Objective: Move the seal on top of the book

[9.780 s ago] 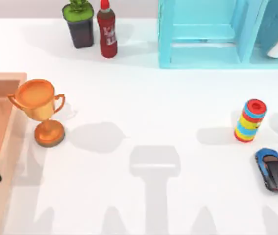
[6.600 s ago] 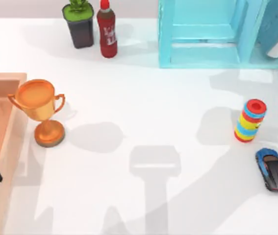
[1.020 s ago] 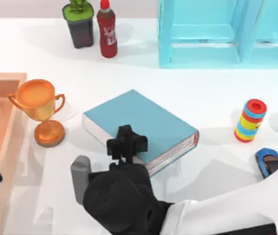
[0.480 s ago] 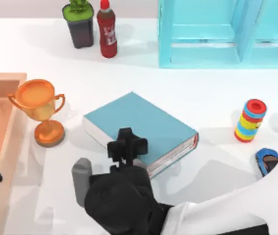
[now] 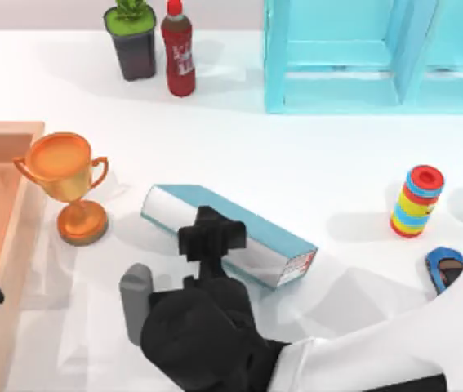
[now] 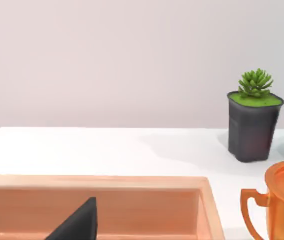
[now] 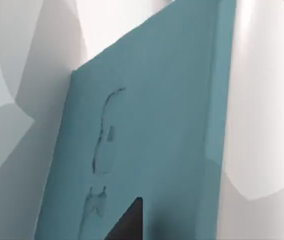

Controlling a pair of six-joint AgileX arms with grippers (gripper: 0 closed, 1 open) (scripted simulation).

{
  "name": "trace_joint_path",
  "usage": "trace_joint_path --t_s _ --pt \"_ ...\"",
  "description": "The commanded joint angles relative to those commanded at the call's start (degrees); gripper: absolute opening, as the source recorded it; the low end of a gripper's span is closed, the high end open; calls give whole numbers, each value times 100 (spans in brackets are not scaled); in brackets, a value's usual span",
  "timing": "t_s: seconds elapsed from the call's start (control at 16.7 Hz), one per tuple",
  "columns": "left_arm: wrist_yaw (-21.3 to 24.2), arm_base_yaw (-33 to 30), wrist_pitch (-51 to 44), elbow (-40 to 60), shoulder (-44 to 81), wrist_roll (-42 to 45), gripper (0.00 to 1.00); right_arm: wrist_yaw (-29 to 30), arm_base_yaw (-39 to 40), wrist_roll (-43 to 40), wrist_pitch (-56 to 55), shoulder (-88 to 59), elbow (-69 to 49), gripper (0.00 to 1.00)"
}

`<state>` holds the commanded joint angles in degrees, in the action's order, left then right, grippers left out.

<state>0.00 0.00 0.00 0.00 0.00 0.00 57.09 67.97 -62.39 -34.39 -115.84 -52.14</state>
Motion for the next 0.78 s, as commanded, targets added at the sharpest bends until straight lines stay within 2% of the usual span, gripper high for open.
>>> trace_joint_path --t_s 0.06,0.12,0.78 --pt "0 0 0 0 0 0 100 0 0 0 0 0 0 98" --pt "0 0 0 0 0 0 100 0 0 0 0 0 0 100" --pt "0 0 0 0 0 0 100 55 144 187 202 -13 11 100"
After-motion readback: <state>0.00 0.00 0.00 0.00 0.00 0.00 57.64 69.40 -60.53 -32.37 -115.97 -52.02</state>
